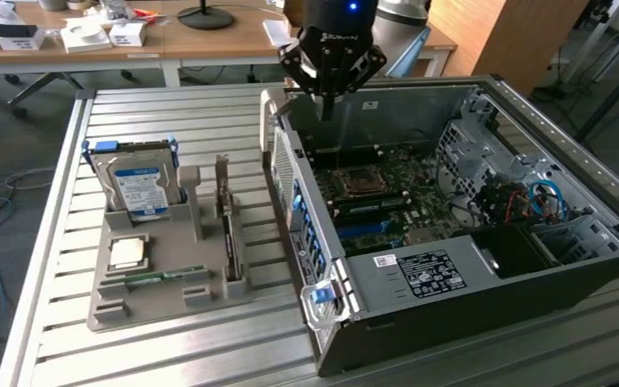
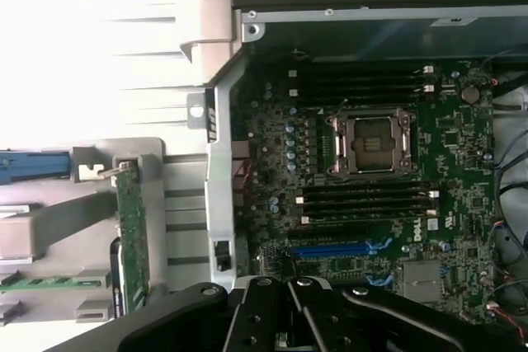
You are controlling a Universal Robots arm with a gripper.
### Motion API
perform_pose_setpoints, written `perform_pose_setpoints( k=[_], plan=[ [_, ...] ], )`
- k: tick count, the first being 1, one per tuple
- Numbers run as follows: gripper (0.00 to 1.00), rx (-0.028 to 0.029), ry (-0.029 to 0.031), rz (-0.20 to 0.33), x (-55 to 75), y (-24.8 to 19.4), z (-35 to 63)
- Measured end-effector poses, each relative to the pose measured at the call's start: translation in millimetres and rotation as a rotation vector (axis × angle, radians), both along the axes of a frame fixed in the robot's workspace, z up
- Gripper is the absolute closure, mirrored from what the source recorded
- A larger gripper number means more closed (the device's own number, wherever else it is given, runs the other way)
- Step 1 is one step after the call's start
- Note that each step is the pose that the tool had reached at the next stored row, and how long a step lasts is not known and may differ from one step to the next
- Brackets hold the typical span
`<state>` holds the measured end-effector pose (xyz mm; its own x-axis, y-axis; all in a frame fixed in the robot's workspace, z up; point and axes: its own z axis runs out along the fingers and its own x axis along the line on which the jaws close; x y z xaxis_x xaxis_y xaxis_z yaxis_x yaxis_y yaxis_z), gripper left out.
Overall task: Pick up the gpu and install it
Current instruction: 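Reach for the gpu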
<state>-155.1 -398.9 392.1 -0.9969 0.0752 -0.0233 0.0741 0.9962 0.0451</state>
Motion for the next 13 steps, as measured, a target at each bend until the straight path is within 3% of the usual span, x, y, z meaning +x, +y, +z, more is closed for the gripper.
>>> perform_pose_setpoints(
  k=[13],
  plan=[
    [0.89, 0.0, 0.0, 0.0, -33.3, 0.0, -1.3]
  ],
)
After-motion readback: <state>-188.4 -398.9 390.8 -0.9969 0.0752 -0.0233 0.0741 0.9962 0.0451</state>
